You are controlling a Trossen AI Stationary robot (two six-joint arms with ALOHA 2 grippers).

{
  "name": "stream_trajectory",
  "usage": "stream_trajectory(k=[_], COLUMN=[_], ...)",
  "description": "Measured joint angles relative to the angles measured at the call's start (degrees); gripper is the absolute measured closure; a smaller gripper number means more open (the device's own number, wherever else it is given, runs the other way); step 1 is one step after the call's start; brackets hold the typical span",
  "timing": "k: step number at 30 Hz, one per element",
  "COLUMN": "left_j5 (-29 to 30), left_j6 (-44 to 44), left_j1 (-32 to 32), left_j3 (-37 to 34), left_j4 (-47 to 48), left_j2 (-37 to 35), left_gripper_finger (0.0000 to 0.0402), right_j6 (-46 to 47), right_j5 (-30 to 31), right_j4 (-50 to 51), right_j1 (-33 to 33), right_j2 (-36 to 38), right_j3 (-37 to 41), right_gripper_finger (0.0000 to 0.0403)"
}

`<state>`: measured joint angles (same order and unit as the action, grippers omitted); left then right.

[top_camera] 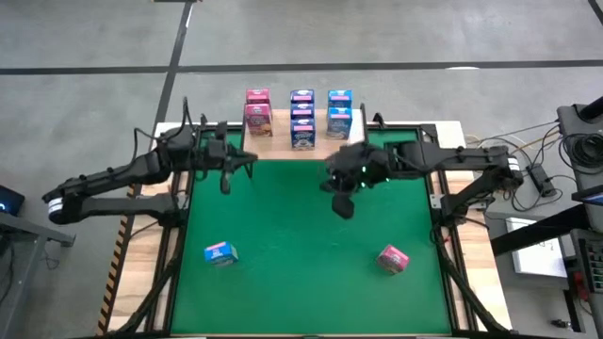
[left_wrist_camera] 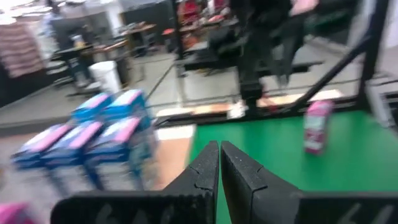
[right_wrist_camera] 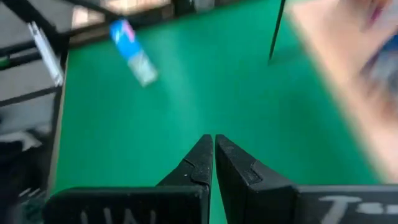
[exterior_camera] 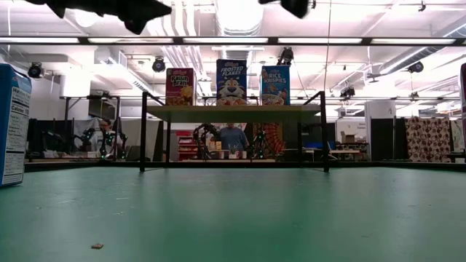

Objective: Stack cereal on shelf
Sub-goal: Put the violet cereal box on the shelf aligned with the other violet cereal boxes

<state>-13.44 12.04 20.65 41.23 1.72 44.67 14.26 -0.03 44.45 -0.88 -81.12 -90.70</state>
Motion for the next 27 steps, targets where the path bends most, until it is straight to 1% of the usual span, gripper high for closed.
stream_trajectory(k=[3,7,10,13,16,20,24,27], left_j5=[0.36,0.45,0.47,0.49,0.49,0.52,0.58,0.62], left_j6=[-1.56,-3.66,-4.7,-5.56,-5.81,-6.14,-6.14,-6.03], left_j1=[-4.03,-8.03,-10.86,-13.56,-15.72,-17.44,-17.78,-17.87], left_j3=[-1.13,-1.31,-1.31,-1.31,-1.31,-1.31,-1.26,-1.24], left_j4=[-2.55,-3.96,-5.56,-7.54,-8.73,-9.36,-9.4,-9.49], left_j2=[-0.09,0.41,1.57,3.15,4.23,4.63,4.63,4.63], left_gripper_finger=[0.0401,0.0401,0.0401,0.0401,0.0401,0.0401,0.0401,0.0401], right_j6=[8.86,21.66,31.33,40.53,48.53,57.93,65.1,66.75], right_j5=[-1.45,-5.13,-7.72,-8.85,-11.21,-11.57,-11.5,-10.83], right_j4=[8.04,20.19,26.87,31.87,32.84,32.8,32.82,32.72], right_j1=[-2.82,-5.92,-9.0,-13.65,-18.73,-24.6,-27.01,-27.9], right_j2=[-0.15,-0.37,-0.33,-0.26,0.02,0.07,0.11,0.11], right_j3=[0.0,0.56,2.86,5.39,8.41,10.74,12.16,12.55], right_gripper_finger=[0.0394,0.0394,0.0394,0.0394,0.0394,0.0393,0.038,0.0351])
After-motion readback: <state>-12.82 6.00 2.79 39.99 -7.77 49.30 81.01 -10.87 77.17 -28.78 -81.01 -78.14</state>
